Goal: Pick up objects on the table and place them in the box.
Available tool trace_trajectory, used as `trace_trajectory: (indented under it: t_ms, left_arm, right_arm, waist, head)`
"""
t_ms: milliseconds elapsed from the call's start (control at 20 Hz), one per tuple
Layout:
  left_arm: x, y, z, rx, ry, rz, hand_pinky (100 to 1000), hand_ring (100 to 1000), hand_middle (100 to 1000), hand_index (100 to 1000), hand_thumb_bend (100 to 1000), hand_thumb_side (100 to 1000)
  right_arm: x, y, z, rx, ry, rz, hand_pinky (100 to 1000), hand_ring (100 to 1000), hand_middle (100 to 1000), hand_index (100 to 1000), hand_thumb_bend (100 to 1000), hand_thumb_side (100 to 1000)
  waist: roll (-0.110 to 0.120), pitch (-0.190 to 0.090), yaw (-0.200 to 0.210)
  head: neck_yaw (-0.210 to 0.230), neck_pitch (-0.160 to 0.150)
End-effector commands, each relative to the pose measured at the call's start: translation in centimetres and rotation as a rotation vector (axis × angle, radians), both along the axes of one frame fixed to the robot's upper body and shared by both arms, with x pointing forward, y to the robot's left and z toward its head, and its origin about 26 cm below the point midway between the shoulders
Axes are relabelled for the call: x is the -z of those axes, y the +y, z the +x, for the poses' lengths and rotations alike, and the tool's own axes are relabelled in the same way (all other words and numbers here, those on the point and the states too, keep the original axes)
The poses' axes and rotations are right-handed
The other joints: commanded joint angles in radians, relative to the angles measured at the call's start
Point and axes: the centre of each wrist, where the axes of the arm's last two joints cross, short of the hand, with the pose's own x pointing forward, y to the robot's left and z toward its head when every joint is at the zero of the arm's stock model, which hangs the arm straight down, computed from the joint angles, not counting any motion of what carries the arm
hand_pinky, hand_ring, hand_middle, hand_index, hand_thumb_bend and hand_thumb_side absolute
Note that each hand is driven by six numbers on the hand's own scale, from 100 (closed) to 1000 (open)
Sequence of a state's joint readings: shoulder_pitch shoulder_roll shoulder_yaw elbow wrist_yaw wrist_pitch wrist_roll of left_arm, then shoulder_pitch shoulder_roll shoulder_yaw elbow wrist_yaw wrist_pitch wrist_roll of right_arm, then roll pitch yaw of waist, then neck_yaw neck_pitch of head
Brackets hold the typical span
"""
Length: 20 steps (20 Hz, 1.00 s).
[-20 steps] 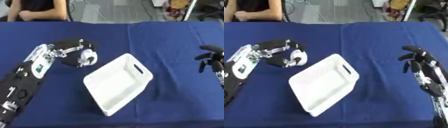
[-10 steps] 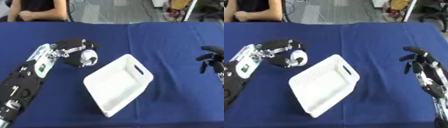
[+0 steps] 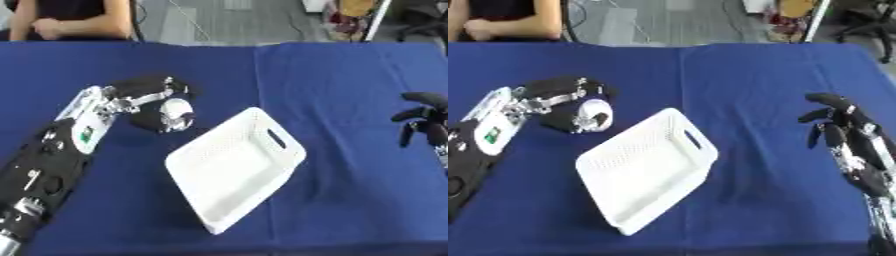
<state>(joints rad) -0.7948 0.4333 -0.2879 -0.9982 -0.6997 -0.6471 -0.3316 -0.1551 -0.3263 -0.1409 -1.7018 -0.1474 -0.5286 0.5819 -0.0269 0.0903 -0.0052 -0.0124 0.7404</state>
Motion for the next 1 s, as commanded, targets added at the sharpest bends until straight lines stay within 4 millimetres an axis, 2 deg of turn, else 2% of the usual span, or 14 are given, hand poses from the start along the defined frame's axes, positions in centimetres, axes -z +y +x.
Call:
trace_trajectory:
  t_ms: [50,550,1000]
  left_arm:
    - [-1.5,0.2,0.5,-0.009,-0.036,-0.002,911,793,737,954,931,797]
    - [-0.4,1.4,1.0,-0.052,0.014,0.019,889,792,745,954,909,818]
    - [0.5,1.9,0.9,-0.064,0.060,0.034,795,781,774,954,893,830]
  right_arm:
    - [-1.1,-0.2,0.2,-0.071,-0.092,-0.085,353,675,832,889,100,578]
    - [-1.1,-0.2,0.4,-0.074,-0.097,-0.083,353,675,832,890,100,578]
    - [-1.1,-0.1,0.4,-0.074,-0.098,-0.083,353,676,832,890,100,578]
  waist:
    - [-0.002,-0.008,-0.005]
    - [-0.008,-0.003,-0.009]
    - [-0.009,-0.001,-0.009]
  head:
    - [0.007,-0.024]
    - [0.008,-0.029]
    - [0.008,-0.030]
